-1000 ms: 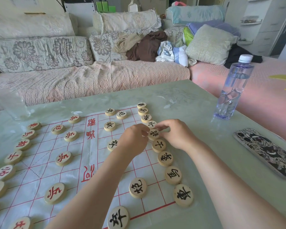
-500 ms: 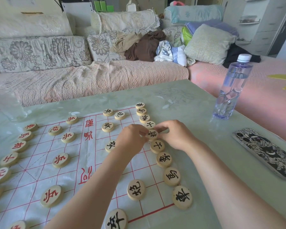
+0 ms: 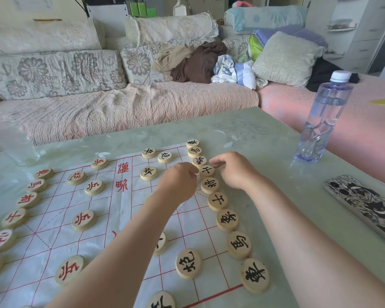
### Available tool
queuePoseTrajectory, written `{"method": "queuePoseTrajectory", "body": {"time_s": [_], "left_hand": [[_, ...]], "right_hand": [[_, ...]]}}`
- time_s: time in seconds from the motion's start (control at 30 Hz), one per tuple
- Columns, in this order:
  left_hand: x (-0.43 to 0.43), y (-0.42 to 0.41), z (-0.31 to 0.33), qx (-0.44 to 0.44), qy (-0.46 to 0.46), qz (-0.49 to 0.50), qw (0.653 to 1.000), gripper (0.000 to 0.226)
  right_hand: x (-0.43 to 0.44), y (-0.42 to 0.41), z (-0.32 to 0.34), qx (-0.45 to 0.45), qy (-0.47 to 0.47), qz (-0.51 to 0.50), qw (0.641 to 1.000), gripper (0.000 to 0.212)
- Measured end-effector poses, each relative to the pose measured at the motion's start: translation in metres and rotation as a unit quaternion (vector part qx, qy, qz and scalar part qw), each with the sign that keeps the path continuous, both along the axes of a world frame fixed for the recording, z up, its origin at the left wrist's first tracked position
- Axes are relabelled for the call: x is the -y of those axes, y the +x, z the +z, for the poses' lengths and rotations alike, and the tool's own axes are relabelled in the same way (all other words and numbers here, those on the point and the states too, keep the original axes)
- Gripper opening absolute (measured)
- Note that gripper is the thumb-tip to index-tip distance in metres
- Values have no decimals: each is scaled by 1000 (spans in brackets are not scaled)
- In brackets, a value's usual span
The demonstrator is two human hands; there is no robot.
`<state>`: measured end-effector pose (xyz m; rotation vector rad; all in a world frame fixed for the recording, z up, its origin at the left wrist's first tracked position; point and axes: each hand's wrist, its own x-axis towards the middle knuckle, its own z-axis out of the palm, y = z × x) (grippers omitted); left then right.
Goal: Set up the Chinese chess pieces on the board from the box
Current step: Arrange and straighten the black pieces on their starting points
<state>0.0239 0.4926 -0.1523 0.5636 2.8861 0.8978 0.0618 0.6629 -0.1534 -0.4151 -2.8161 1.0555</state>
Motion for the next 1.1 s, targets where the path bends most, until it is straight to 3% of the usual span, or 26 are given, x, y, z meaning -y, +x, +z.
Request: {"method": "queuePoseTrajectory", "body": {"time_s": [0.1,0.3,0.53,0.83,1.1], "left_hand": [[-1,0,-2,4,14,-4,1000,24],[2,-3,0,34,47,-6,998,31],[2,-3,0,42,48,-1,998,31],[0,-4,-1,45,70,-17,996,38],[-2,-9,-5,34,70,-18,997,36]], "right_hand": [[2,-3,-4,-10,-2,2,1000,55],[-2,-4,-5,-10,-15,25,1000,34],[-1,-3,-7,-46,-29,22,998,37],[-2,-2,-9,-58,-38,8,998,27],[-1,0,-7,-40,-14,12,999,27]]}}
